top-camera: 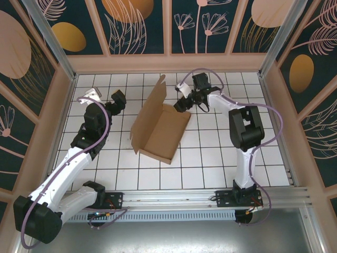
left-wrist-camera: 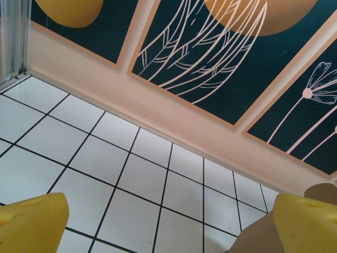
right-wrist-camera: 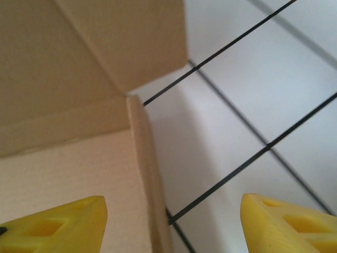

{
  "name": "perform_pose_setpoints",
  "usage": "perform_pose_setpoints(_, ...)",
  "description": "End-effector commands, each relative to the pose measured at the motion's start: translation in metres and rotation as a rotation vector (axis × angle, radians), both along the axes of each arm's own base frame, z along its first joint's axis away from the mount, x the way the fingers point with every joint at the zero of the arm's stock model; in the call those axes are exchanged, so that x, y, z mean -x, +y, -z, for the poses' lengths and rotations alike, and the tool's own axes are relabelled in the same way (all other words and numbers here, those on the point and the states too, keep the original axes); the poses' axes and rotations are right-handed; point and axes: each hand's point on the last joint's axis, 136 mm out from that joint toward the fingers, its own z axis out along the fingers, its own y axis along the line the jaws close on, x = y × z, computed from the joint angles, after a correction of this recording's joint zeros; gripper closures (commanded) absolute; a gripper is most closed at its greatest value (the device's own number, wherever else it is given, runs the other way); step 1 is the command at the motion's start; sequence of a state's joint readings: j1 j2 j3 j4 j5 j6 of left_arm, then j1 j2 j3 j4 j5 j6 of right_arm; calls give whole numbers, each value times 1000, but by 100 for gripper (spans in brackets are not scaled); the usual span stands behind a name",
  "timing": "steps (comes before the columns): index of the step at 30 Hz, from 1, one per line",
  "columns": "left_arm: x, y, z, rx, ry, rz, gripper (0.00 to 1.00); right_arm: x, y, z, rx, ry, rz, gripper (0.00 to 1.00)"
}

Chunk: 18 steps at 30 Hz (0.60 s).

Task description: Fold the paper box

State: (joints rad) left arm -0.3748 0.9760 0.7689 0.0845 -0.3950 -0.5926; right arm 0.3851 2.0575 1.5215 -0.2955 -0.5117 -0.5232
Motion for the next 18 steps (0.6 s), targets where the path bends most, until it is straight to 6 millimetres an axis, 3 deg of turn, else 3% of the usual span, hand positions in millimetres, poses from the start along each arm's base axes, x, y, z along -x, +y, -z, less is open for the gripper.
perform_pose_setpoints(1, -2, -3, -2, 12, 1, 18, 1, 12, 9, 15, -12, 49, -68, 32)
perform_pose_setpoints(6, -3, -6, 0, 14, 8, 27, 1, 3, 14, 30, -3, 77, -40, 38)
perform_pose_setpoints(18, -2, -4, -2, 12, 2, 22, 1, 4, 19, 59, 91, 71, -18, 71)
